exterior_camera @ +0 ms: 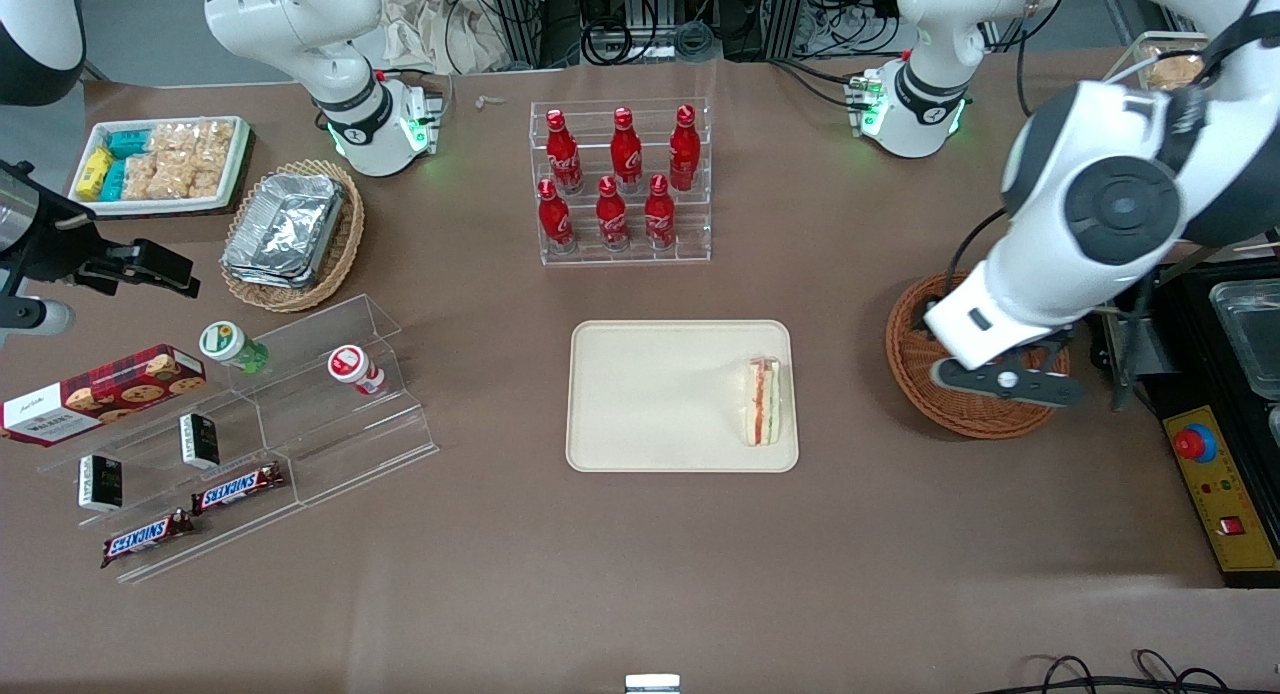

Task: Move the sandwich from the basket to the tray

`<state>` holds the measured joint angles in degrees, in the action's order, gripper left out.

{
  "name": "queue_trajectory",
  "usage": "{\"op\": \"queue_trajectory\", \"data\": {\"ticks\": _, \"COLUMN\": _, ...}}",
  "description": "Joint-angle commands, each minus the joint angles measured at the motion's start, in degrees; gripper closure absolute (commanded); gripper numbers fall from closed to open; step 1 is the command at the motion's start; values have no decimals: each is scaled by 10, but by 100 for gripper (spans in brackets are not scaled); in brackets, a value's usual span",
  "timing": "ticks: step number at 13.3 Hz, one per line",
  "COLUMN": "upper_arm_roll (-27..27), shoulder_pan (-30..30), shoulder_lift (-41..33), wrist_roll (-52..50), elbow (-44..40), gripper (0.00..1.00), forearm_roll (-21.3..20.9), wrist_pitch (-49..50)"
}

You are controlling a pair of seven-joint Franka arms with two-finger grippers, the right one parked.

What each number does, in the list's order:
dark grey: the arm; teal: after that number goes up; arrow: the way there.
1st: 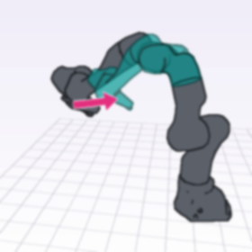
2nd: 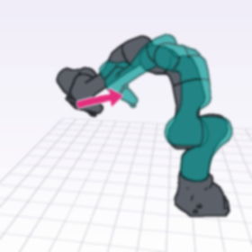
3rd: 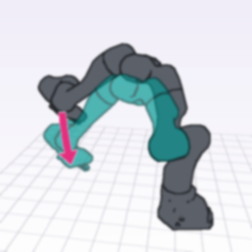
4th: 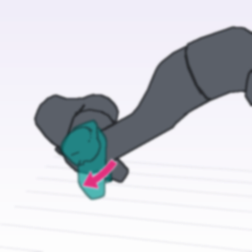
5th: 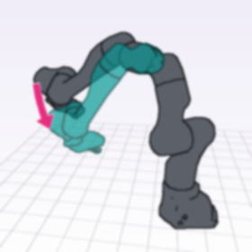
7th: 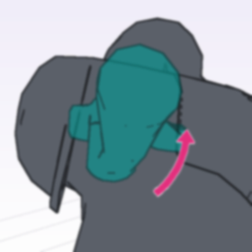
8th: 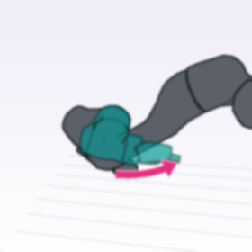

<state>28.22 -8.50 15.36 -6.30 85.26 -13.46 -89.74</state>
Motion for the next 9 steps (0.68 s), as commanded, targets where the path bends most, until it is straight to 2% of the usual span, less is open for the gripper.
{"op": "queue_trajectory", "data": {"ticks": 1, "upper_arm_roll": 3, "shoulder_pan": -30, "shoulder_lift": -8, "wrist_roll": 13, "elbow": -29, "gripper": 0, "forearm_roll": 4, "wrist_pitch": 33}}
{"op": "queue_trajectory", "data": {"ticks": 5, "upper_arm_roll": 3, "shoulder_pan": -62, "shoulder_lift": -13, "wrist_roll": -32, "elbow": -49, "gripper": 0, "forearm_roll": -17, "wrist_pitch": 49}}
{"op": "queue_trajectory", "data": {"ticks": 7, "upper_arm_roll": 6, "shoulder_pan": -96, "shoulder_lift": -21, "wrist_roll": -25, "elbow": -47, "gripper": 0, "forearm_roll": 0, "wrist_pitch": 54}}
{"op": "queue_trajectory", "data": {"ticks": 9, "upper_arm_roll": 4, "shoulder_pan": -105, "shoulder_lift": -24, "wrist_roll": -24, "elbow": -48, "gripper": 0, "forearm_roll": 19, "wrist_pitch": 52}}
